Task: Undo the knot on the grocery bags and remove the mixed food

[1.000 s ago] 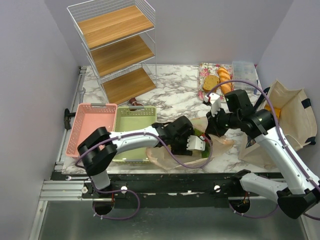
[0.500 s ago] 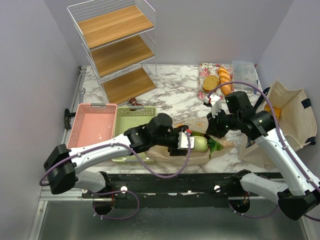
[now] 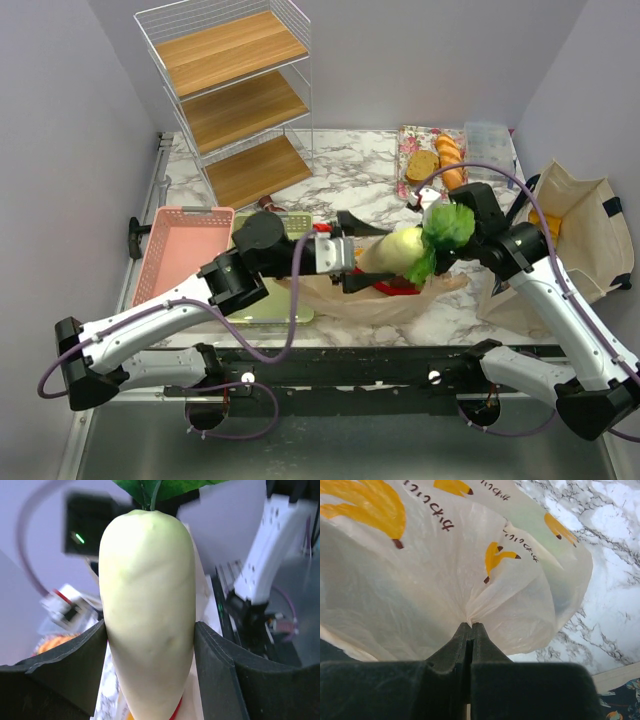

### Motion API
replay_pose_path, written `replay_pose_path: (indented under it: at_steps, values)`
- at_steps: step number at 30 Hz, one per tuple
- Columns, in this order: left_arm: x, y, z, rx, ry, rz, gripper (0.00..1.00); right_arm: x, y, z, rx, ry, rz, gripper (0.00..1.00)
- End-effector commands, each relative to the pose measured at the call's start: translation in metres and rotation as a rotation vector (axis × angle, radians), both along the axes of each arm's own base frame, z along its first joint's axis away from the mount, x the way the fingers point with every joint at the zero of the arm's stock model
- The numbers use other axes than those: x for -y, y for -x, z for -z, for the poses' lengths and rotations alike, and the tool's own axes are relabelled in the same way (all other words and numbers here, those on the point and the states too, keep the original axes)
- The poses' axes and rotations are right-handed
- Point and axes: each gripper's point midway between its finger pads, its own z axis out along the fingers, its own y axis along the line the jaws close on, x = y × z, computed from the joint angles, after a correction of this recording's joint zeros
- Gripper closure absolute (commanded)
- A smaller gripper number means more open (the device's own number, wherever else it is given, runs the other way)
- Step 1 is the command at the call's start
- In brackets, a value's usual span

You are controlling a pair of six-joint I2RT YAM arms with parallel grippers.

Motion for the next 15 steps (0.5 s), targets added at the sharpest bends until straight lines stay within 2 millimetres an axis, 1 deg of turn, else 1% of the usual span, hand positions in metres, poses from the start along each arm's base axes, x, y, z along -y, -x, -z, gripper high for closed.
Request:
replay_pose_path:
  at_steps: [1, 3, 6, 8, 9, 11, 12, 13, 14, 15]
  values:
    - [-0.040, -0.009, -0.108, -0.062, 0.209, -0.115, 1.00, 0.001, -0.004, 0.004, 0.014, 0.007, 0.014, 0.99]
    - [-0.060, -0.024, -0.120, -0.103, 0.202, -0.192, 1.00, 0.001, -0.005, 0.004, 0.015, 0.010, 0.010, 0.99]
    - [-0.098, -0.055, -0.115, -0.101, 0.169, -0.366, 1.00, -0.001, -0.006, 0.004, 0.012, 0.010, 0.002, 1.00]
    - [-0.127, -0.074, -0.116, -0.150, 0.188, -0.470, 1.00, -0.002, -0.006, 0.005, 0.013, 0.006, 0.001, 0.99]
    - [-0.140, -0.079, -0.117, -0.203, 0.206, -0.497, 1.00, -0.002, -0.006, 0.006, 0.013, 0.003, 0.002, 0.99]
    - [-0.155, -0.076, -0.115, -0.277, 0.205, -0.520, 1.00, -0.002, -0.007, 0.007, 0.018, 0.000, 0.004, 0.99]
    - [-0.162, -0.076, -0.109, -0.289, 0.181, -0.549, 1.00, -0.003, -0.007, 0.006, 0.020, 0.002, -0.002, 0.99]
    - [-0.175, -0.076, -0.102, -0.297, 0.159, -0.604, 1.00, -0.002, -0.008, 0.006, 0.024, 0.004, -0.004, 0.99]
    - [-0.191, -0.082, -0.090, -0.315, 0.142, -0.681, 1.00, -0.003, -0.009, 0.004, 0.028, 0.006, -0.002, 0.99]
    - [-0.211, -0.087, -0.073, -0.344, 0.119, -0.772, 1.00, -0.003, -0.010, 0.002, 0.032, 0.003, -0.002, 0.99]
